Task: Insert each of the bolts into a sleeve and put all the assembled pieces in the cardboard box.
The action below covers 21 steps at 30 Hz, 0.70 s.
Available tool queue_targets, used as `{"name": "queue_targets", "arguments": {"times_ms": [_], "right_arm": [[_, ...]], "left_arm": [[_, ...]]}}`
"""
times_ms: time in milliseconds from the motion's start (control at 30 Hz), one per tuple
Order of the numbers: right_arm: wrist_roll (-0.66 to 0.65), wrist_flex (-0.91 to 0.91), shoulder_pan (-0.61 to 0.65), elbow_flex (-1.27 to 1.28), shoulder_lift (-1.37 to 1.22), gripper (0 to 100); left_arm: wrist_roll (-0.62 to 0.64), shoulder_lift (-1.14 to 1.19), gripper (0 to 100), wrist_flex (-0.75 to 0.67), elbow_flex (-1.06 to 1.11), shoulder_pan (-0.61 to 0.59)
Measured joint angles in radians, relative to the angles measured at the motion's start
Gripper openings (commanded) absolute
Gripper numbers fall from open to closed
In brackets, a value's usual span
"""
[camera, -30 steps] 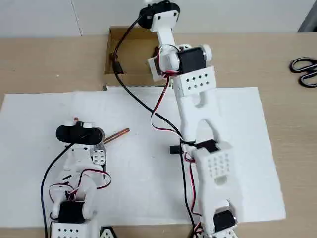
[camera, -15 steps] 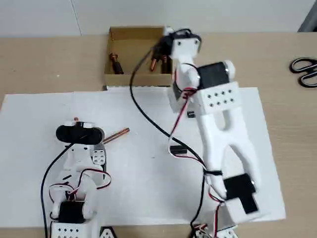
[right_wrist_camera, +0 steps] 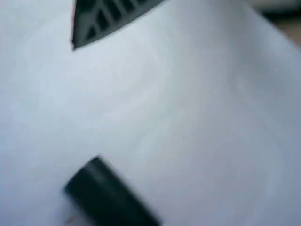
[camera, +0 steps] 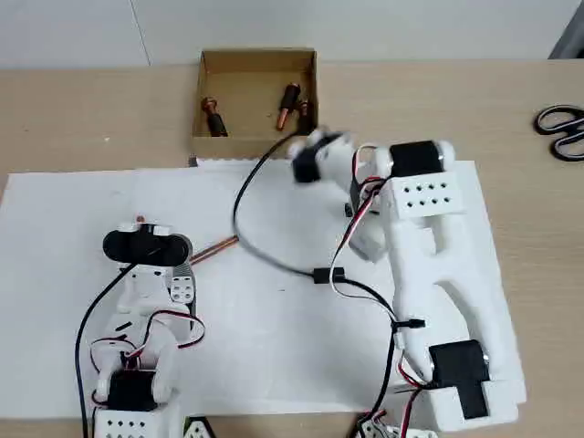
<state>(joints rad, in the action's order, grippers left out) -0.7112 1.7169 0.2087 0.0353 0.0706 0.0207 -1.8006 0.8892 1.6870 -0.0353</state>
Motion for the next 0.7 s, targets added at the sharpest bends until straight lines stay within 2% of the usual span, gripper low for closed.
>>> {"name": "queue_targets", "arguments": {"times_ms": [133,200,400,700], "right_arm": [[-0.262,-0.003,-0.002,0.057,0.0,17.3],[-0.353,-0.006,0.003,0.061,0.0,17.3],[-0.466,-0.012,0.081,0.066,0.0,17.3],[-0.559,-0.092,0.107,0.075,-0.084,17.3]], "left_arm": [[0.0,0.0,1,0.0,0.0,0.0],[0.0,0.0,1,0.0,0.0,0.0],[0.0,0.0,1,0.0,0.0,0.0],[0.0,0.0,1,0.0,0.0,0.0]]}}
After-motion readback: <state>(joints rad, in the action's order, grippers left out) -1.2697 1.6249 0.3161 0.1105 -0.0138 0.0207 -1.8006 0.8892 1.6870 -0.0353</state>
